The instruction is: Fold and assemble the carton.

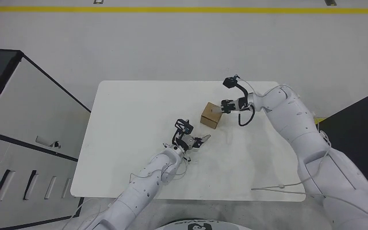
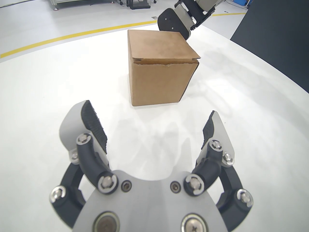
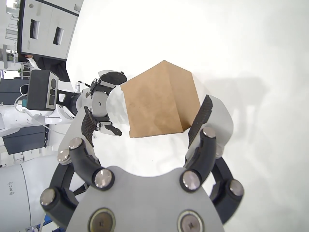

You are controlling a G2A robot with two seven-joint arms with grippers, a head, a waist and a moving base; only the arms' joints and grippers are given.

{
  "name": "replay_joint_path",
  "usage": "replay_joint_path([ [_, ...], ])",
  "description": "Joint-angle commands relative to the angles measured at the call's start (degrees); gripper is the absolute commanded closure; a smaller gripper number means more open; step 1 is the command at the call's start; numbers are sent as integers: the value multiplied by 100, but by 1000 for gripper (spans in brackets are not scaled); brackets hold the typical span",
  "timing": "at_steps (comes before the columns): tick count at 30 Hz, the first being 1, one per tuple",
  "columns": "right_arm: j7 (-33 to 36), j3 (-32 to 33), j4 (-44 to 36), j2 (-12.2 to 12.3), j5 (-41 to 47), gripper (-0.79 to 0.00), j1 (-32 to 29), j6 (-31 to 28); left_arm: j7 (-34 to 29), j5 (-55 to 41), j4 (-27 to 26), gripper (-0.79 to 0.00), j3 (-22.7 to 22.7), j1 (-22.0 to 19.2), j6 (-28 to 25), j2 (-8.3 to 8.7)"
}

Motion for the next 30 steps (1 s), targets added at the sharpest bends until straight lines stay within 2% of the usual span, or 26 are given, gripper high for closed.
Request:
replay_joint_path([
  [1, 86, -7, 44, -7, 62, -785, 10, -27, 0, 0, 0, -785, 0, 0, 0, 0],
  [11, 242, -112, -7, 80, 149, -785, 26, -105, 0, 0, 0, -785, 0, 0, 0, 0],
  [19, -264, 46, -140, 163, 74, -785, -20, -280, 0, 0, 0, -785, 0, 0, 0, 0],
  [24, -433, 4, -208, 123, 183, -785, -115, -468, 0, 0, 0, -785, 0, 0, 0, 0],
  [30, -125, -117, -79, 39, 469, -785, -100, -472, 0, 0, 0, -785, 0, 0, 0, 0],
])
